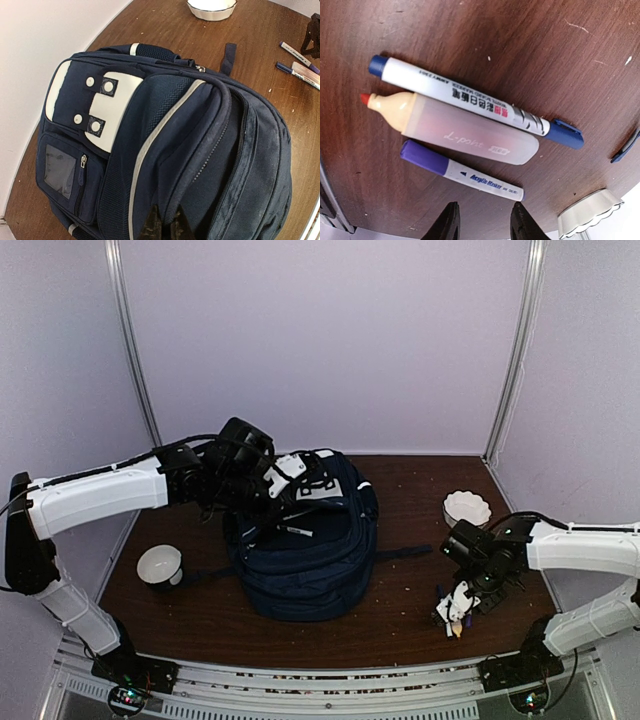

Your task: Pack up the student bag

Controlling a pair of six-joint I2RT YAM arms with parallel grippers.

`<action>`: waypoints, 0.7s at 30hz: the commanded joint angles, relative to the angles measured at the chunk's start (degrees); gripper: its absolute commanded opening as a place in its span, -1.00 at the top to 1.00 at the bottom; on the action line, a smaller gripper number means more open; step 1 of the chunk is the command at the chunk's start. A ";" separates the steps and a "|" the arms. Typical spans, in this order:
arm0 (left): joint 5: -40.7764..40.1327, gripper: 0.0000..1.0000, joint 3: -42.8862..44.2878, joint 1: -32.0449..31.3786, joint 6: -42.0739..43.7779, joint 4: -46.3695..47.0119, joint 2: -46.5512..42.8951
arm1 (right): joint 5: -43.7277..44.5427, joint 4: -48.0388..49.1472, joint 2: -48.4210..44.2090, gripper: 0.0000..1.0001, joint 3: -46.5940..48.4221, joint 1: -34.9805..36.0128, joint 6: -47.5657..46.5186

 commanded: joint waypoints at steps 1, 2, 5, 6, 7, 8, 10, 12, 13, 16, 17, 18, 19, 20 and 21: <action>-0.19 1.00 1.48 0.63 0.29 3.36 -1.11 | 2.33 4.43 1.79 0.30 -2.46 -0.49 -2.24; -0.30 1.00 1.47 0.61 0.33 3.36 -1.16 | 2.40 4.90 2.06 0.30 -2.99 -0.54 -2.55; -0.55 1.00 1.43 0.62 0.28 3.36 -1.14 | 2.27 5.45 3.21 0.29 -3.96 -1.16 -3.11; -0.55 1.00 1.46 0.59 0.31 3.36 -1.17 | 2.06 5.46 3.53 0.29 -4.10 -1.47 -3.23; -0.65 1.00 1.45 0.61 0.29 3.36 -1.16 | 1.85 5.70 3.86 0.28 -4.25 -1.82 -3.33; -0.64 1.00 1.39 0.56 0.34 3.36 -1.21 | 1.60 6.02 4.18 0.28 -4.42 -2.13 -3.47; -0.77 1.00 1.38 0.60 0.37 3.36 -1.14 | 1.62 6.82 4.86 0.27 -4.98 -2.69 -3.81; -0.73 1.00 1.38 0.60 0.34 3.36 -1.16 | 1.73 7.59 5.69 0.27 -5.29 -3.47 -3.92; -0.73 1.00 1.38 0.58 0.35 3.35 -1.09 | 1.58 7.90 6.02 0.28 -5.43 -3.86 -3.88; -0.65 1.00 1.38 0.61 0.39 3.43 -0.93 | 1.38 8.26 7.01 0.31 -5.78 -5.07 -3.73; -0.56 1.00 1.38 0.56 0.45 3.32 -0.91 | 1.37 8.44 7.30 0.33 -5.92 -5.38 -3.54; -0.52 1.00 1.38 0.63 0.48 3.35 -0.91 | 1.41 8.58 7.59 0.34 -5.97 -5.80 -3.34; -0.47 1.00 1.38 0.64 0.48 3.30 -0.80 | 1.36 8.56 7.91 0.36 -6.13 -6.25 -3.15; -0.46 1.00 1.38 0.60 0.50 3.29 -0.78 | 1.25 8.38 8.24 0.38 -6.13 -6.83 -2.98; -0.46 1.00 1.38 0.62 0.51 3.29 -0.79 | 0.86 8.13 8.37 0.40 -6.08 -7.46 -2.87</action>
